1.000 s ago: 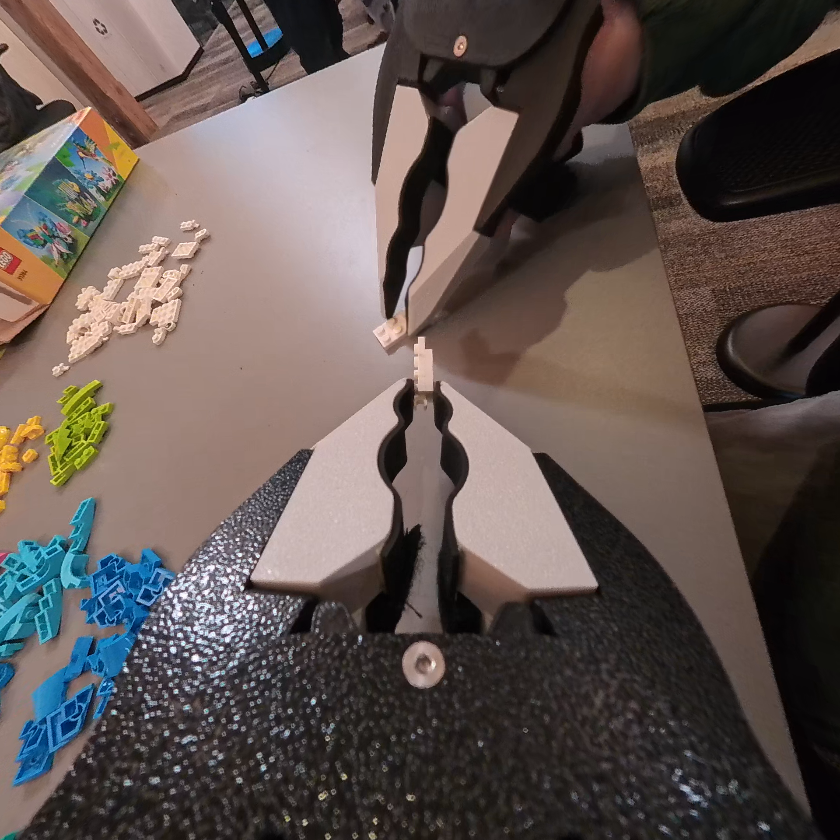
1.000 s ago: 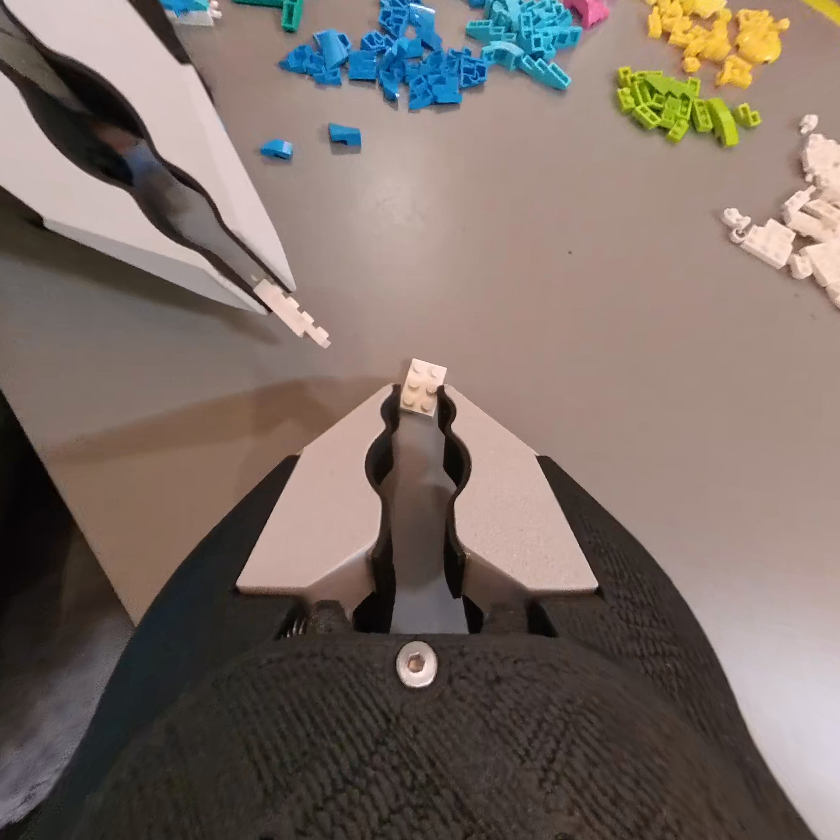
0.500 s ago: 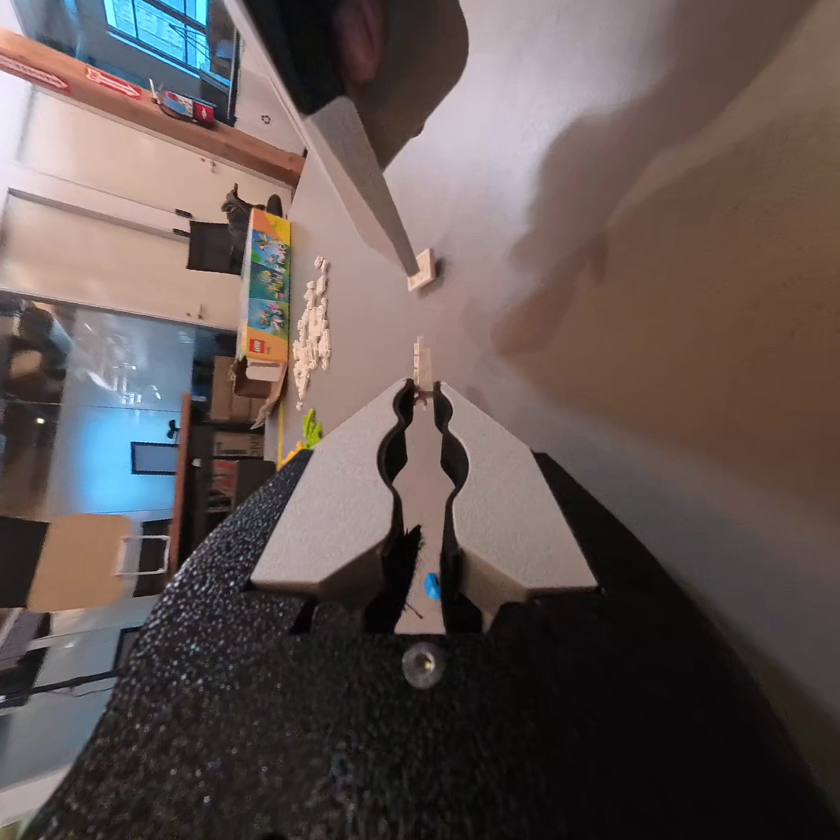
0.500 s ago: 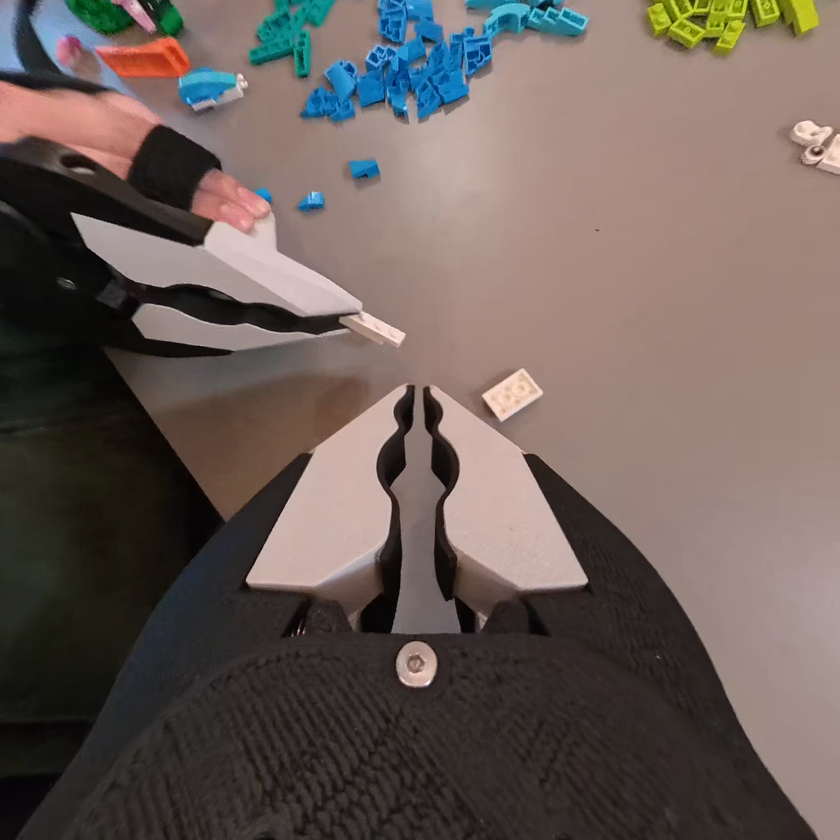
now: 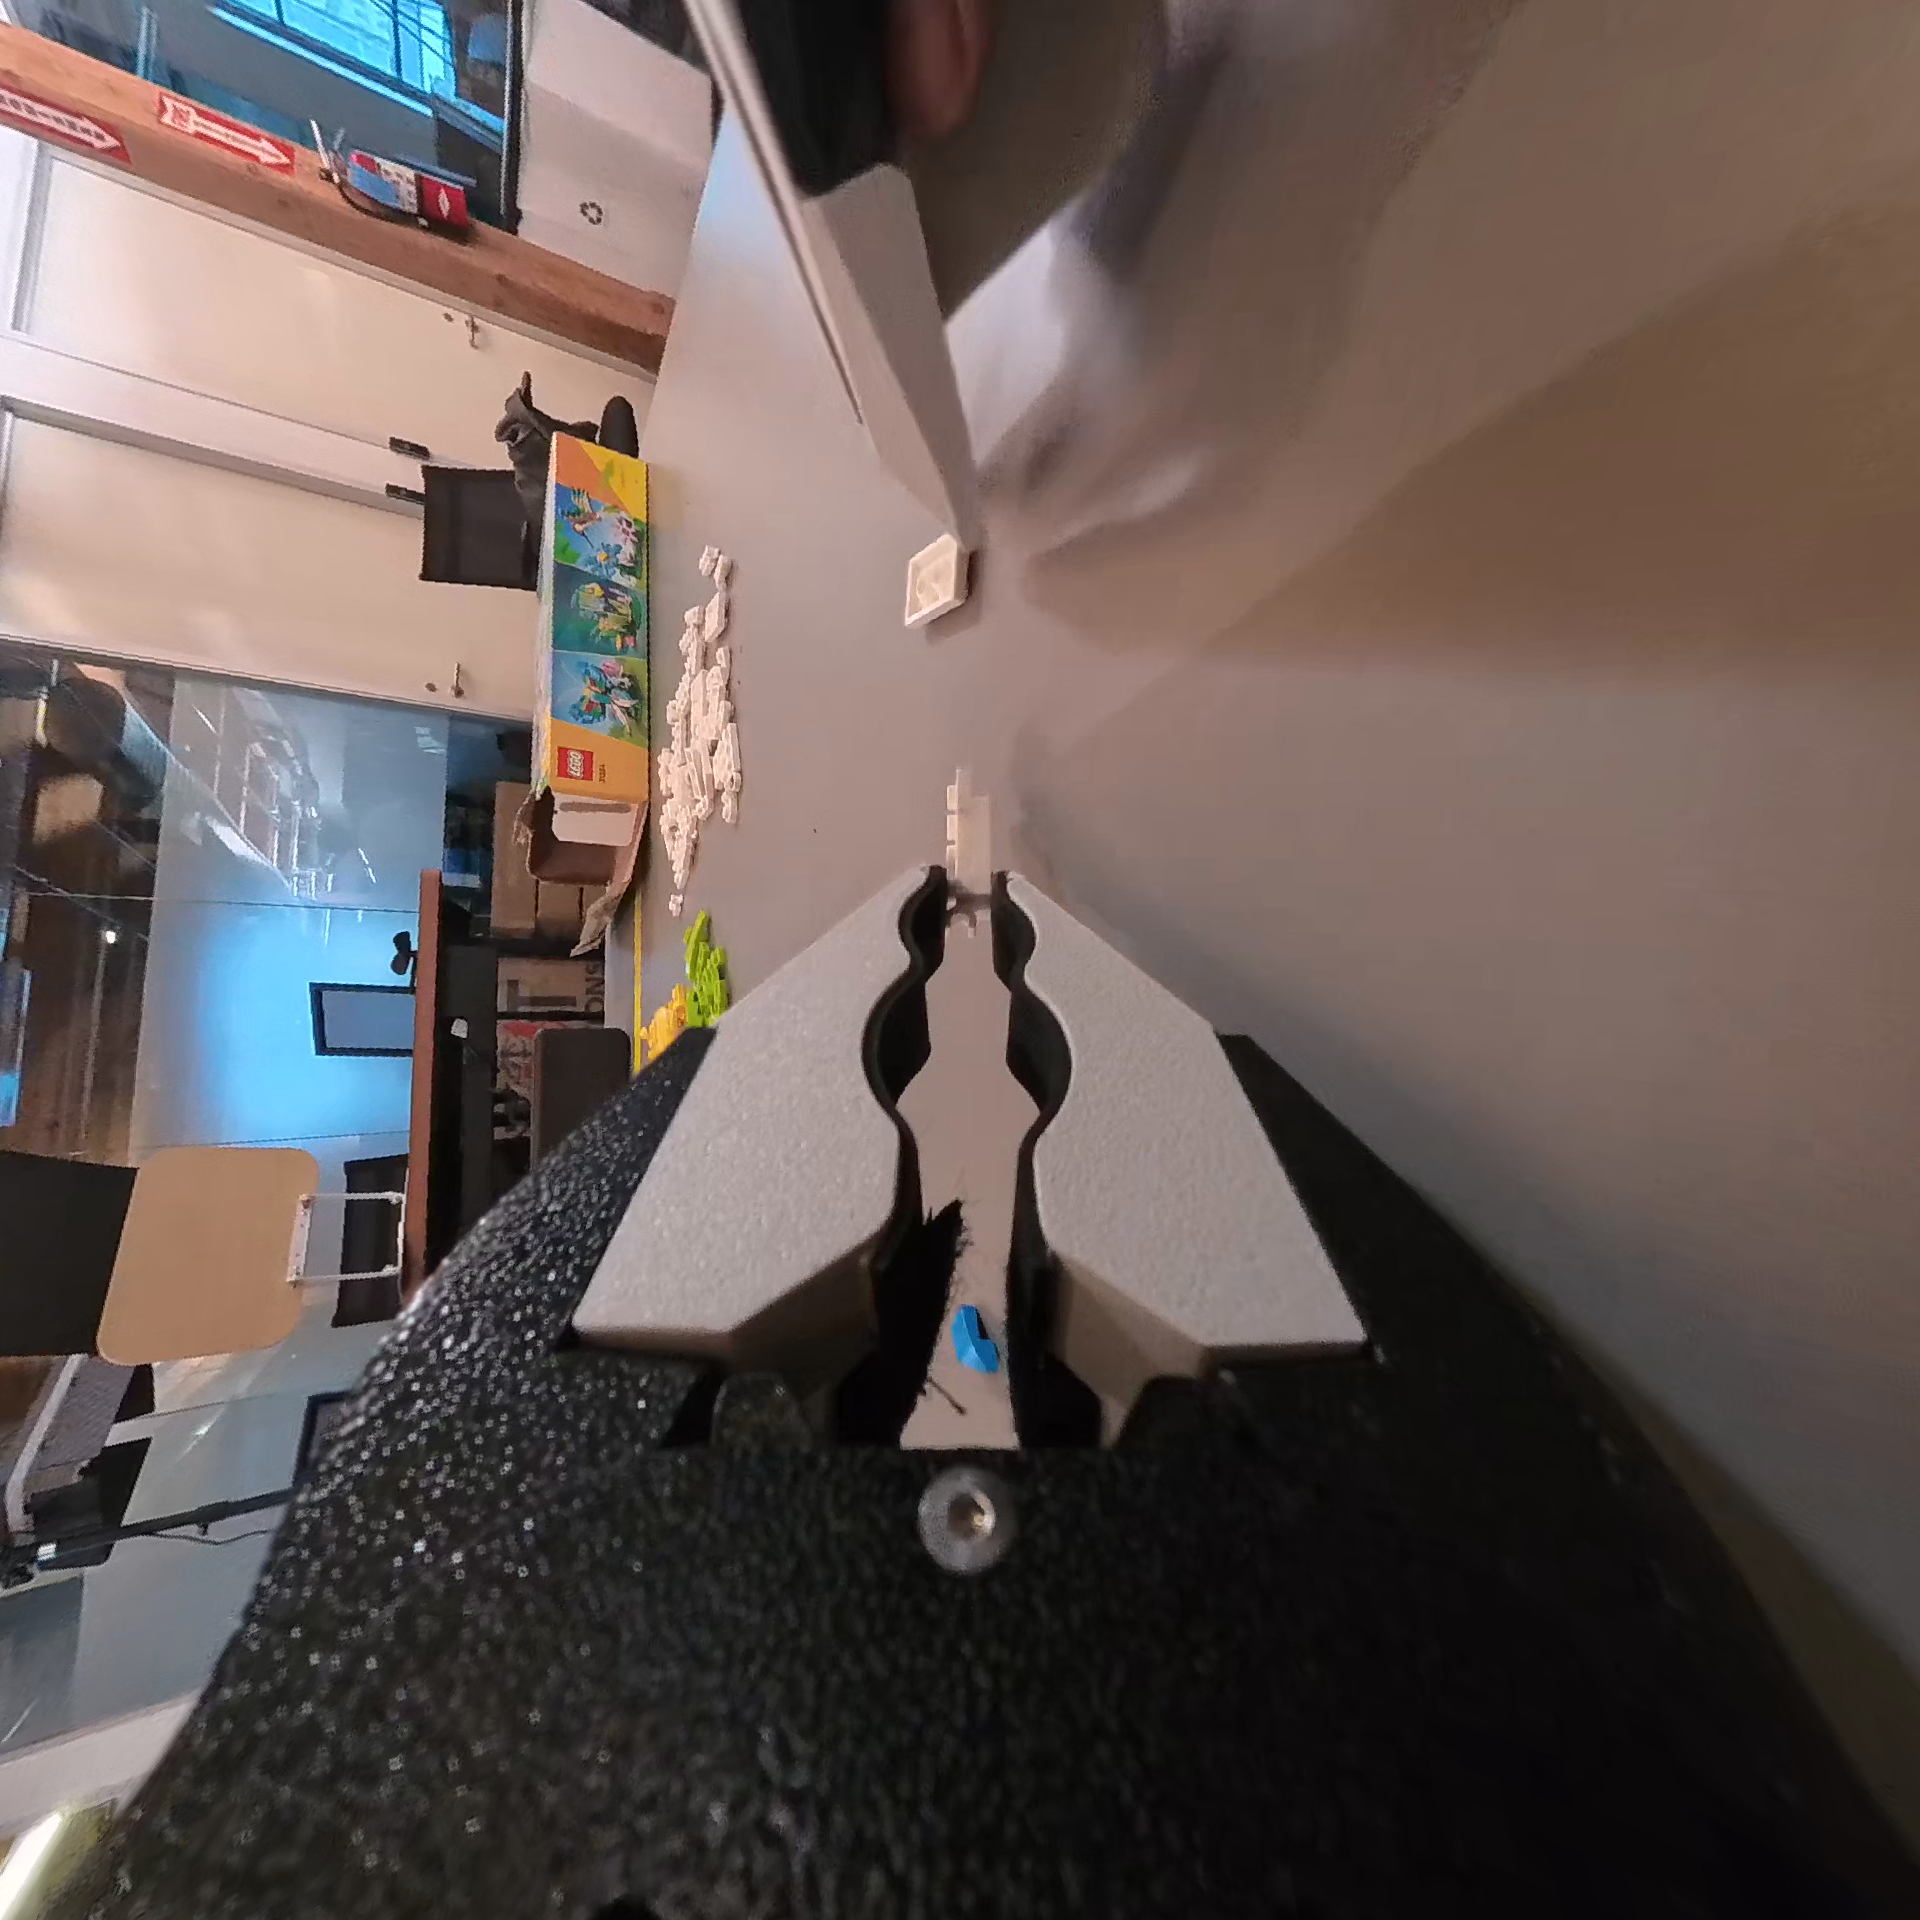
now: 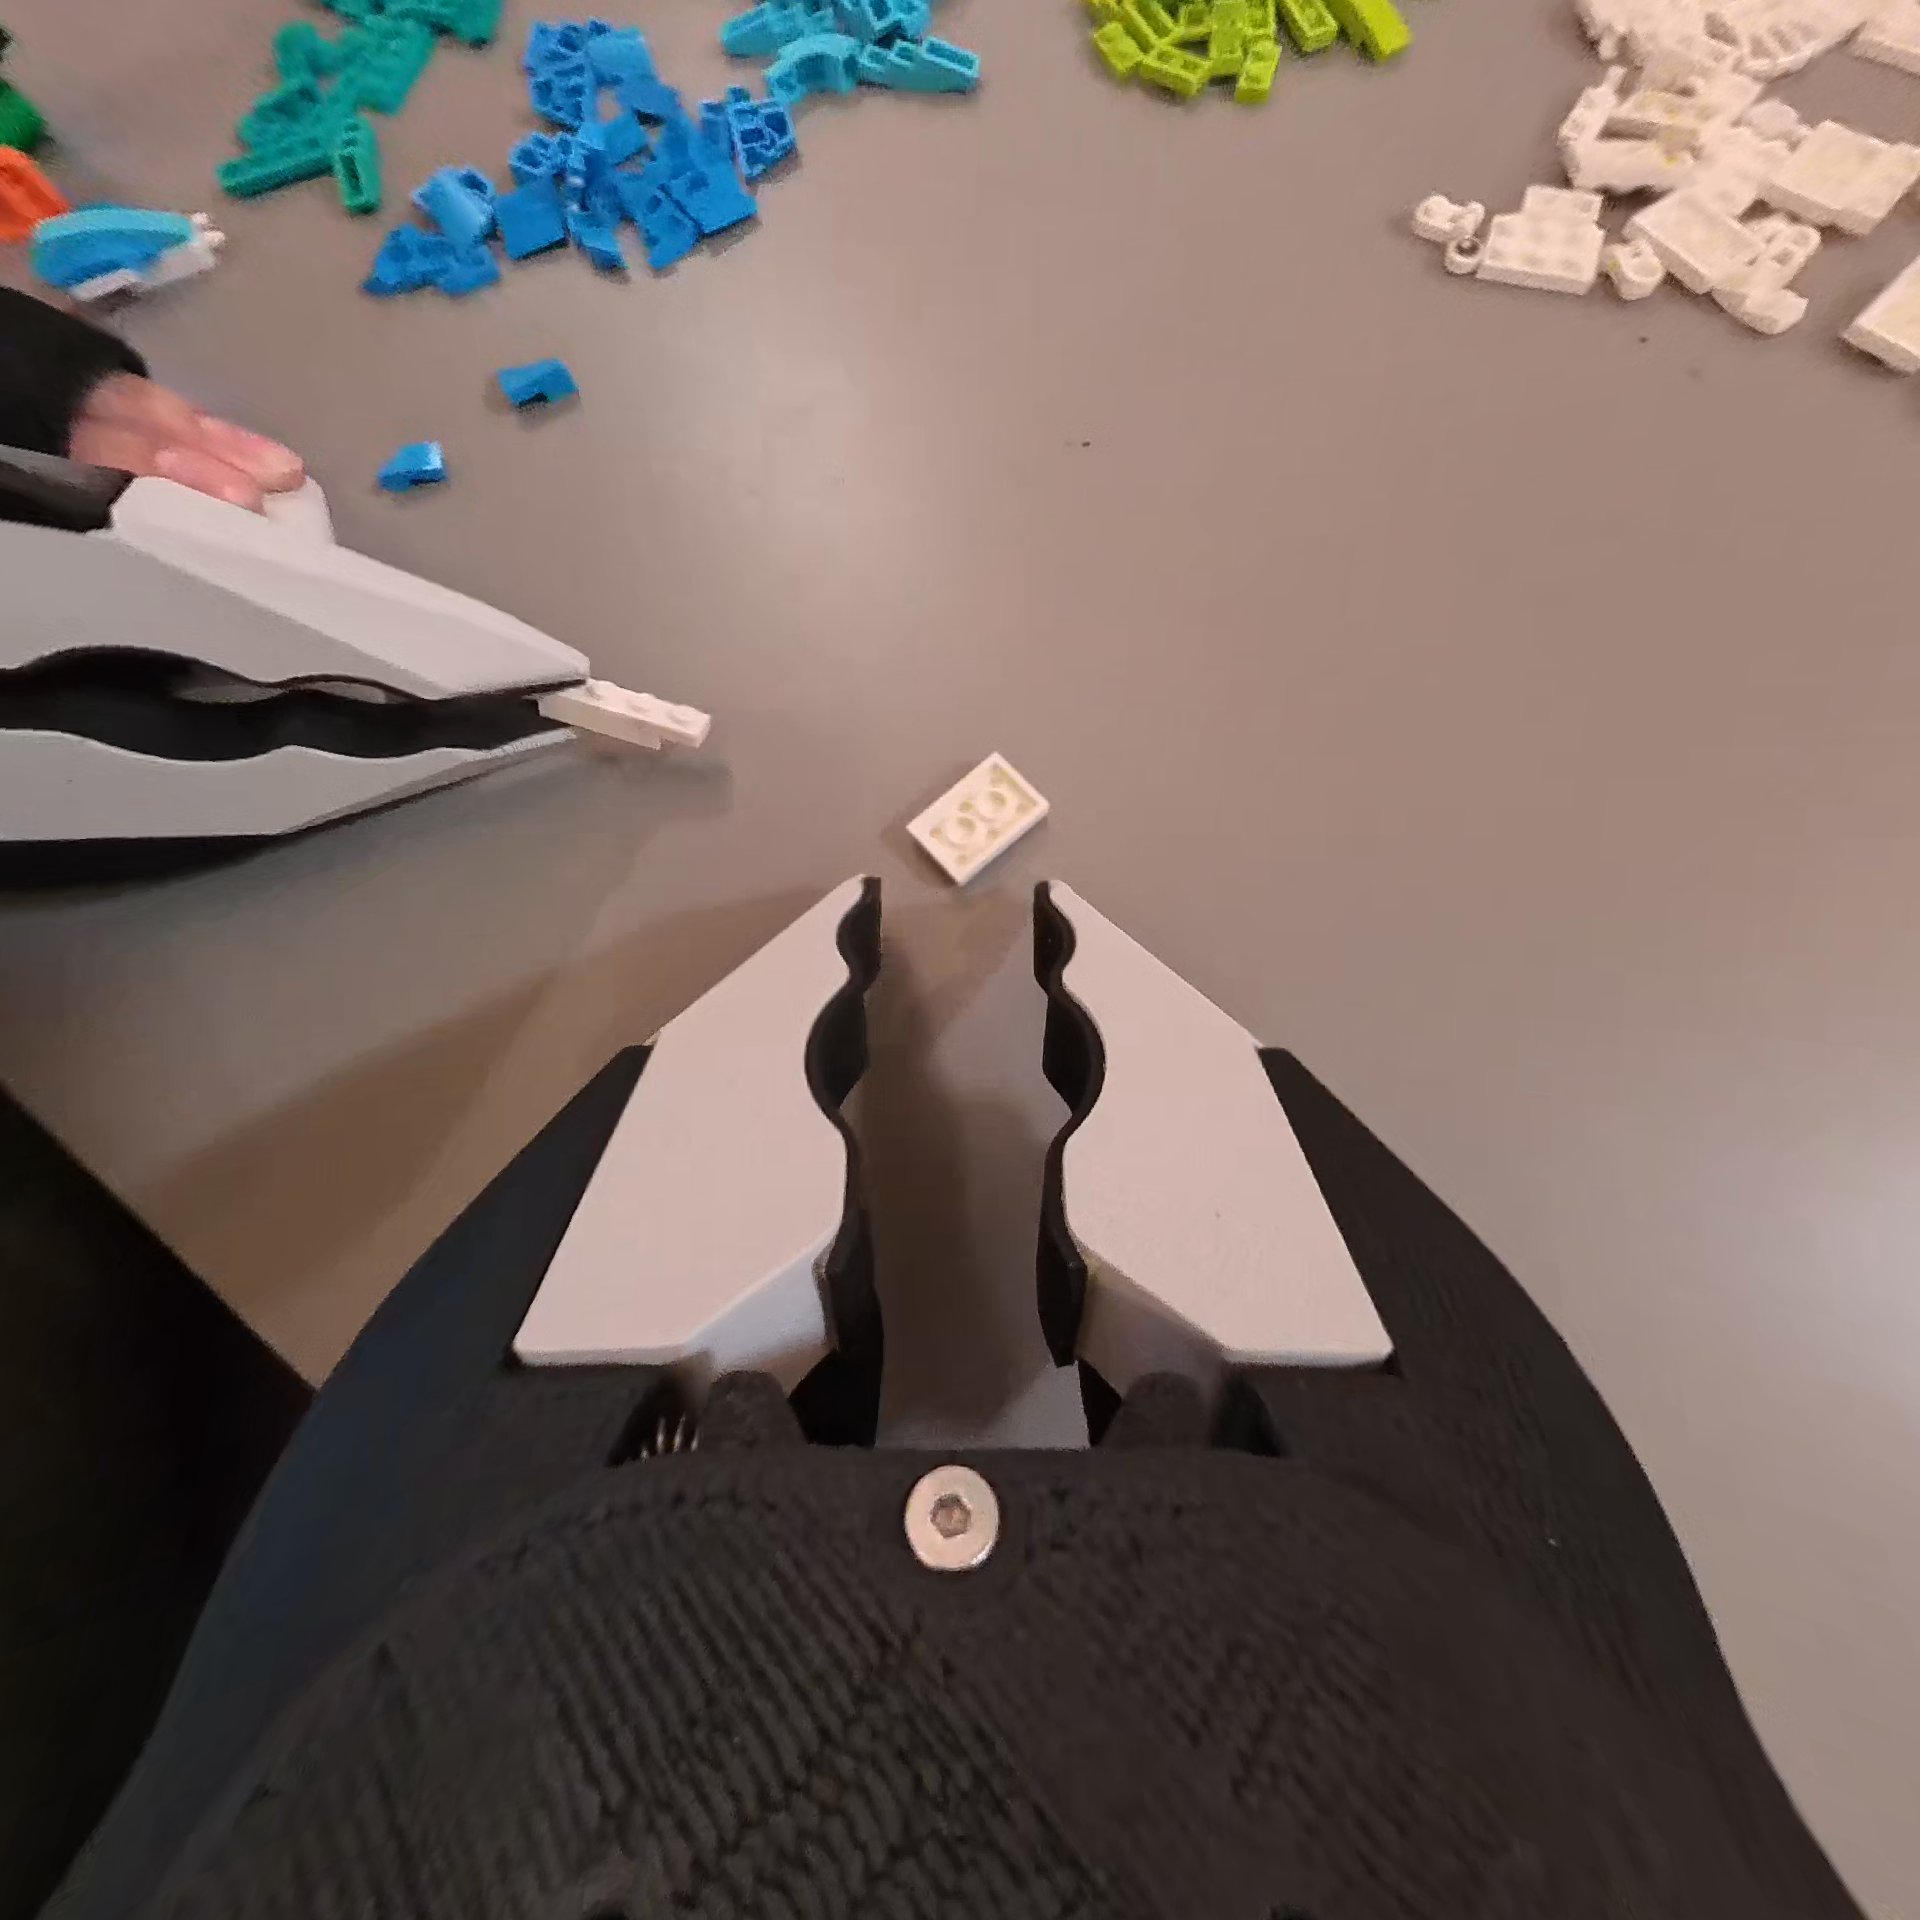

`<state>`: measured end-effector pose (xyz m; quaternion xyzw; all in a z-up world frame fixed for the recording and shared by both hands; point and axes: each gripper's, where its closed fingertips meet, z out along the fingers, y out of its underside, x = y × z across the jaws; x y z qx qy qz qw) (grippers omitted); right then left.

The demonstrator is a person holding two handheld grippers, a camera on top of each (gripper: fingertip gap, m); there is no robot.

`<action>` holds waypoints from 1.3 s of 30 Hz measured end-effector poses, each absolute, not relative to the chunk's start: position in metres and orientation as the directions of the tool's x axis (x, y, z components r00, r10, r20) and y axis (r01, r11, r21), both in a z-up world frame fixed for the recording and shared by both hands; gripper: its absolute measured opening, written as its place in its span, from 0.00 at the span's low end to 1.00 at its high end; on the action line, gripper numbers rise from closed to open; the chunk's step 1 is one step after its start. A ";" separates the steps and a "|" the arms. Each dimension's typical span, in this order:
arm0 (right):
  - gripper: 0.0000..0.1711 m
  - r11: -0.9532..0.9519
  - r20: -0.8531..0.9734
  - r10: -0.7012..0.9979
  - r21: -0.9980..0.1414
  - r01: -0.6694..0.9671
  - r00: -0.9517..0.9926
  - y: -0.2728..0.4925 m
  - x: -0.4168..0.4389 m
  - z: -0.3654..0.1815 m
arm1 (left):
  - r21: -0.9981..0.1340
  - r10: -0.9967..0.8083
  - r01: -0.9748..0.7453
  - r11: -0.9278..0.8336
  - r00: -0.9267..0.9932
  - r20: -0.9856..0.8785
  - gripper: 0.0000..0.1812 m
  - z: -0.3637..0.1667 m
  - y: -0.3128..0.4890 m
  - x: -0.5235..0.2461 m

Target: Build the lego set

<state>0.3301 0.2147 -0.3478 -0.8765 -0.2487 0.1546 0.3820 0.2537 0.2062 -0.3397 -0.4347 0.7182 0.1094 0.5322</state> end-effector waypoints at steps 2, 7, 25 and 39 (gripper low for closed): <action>0.17 -0.579 -0.052 0.501 -0.762 0.290 0.864 0.215 0.327 -0.350 | -0.323 -0.522 -0.740 0.590 -0.044 -0.852 0.03 -0.340 0.207 0.253; 0.18 -0.576 0.009 0.428 -0.768 0.280 0.904 0.225 0.327 -0.351 | -0.334 -0.534 -0.739 0.586 -0.042 -0.845 0.03 -0.341 0.206 0.253; 0.09 0.232 0.769 0.614 0.037 0.972 -0.176 0.223 0.323 -0.342 | -0.395 -0.588 -0.725 0.564 -0.017 -0.809 0.03 -0.341 0.204 0.253; 0.19 0.661 0.683 0.372 0.281 0.696 -0.628 0.186 0.303 -0.334 | -0.407 -0.602 -0.723 0.558 -0.014 -0.799 0.03 -0.342 0.202 0.252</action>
